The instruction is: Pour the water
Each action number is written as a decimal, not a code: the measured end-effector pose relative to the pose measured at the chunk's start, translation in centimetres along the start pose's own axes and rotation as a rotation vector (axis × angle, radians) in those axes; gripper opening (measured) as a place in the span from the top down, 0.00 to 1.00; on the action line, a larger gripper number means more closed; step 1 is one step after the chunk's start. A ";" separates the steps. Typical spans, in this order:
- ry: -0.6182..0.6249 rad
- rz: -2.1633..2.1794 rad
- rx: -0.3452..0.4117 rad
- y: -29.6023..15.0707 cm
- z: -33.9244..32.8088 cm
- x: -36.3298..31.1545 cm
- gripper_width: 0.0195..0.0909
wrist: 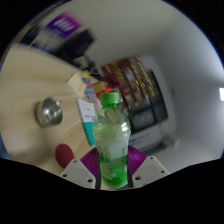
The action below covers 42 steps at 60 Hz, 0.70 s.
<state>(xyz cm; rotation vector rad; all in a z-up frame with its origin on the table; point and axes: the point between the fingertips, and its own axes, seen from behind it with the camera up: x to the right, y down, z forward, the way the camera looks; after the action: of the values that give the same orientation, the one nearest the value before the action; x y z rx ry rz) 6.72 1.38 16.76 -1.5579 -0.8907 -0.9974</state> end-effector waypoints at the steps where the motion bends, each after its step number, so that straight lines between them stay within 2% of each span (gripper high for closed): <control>1: 0.005 -0.092 0.011 -0.8 0.4 -0.1 0.76; 8: 0.004 -0.628 0.066 -3.7 1.4 -1.7 0.76; 10: -0.024 -0.733 0.091 -2.4 0.4 0.6 0.76; 12: -0.020 -0.827 0.083 -3.2 1.2 -1.7 0.76; 15: -0.014 -0.960 0.107 -2.5 0.0 0.2 0.77; 18: 0.011 -1.055 0.111 -3.5 0.9 -2.0 0.76; 21: -0.010 -1.128 0.136 -2.2 0.8 1.2 0.77; 28: 0.009 -1.205 0.162 -1.9 -1.5 1.4 0.76; 29: 0.006 -1.208 0.163 -2.3 0.5 0.9 0.77; 35: 0.004 -1.184 0.175 -2.1 -0.3 0.7 0.76; 42: 0.013 -0.933 0.210 -1.5 -4.3 1.3 0.76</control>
<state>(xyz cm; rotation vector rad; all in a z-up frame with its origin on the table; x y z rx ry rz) 5.17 -2.49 18.99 -0.9233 -1.7163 -1.4771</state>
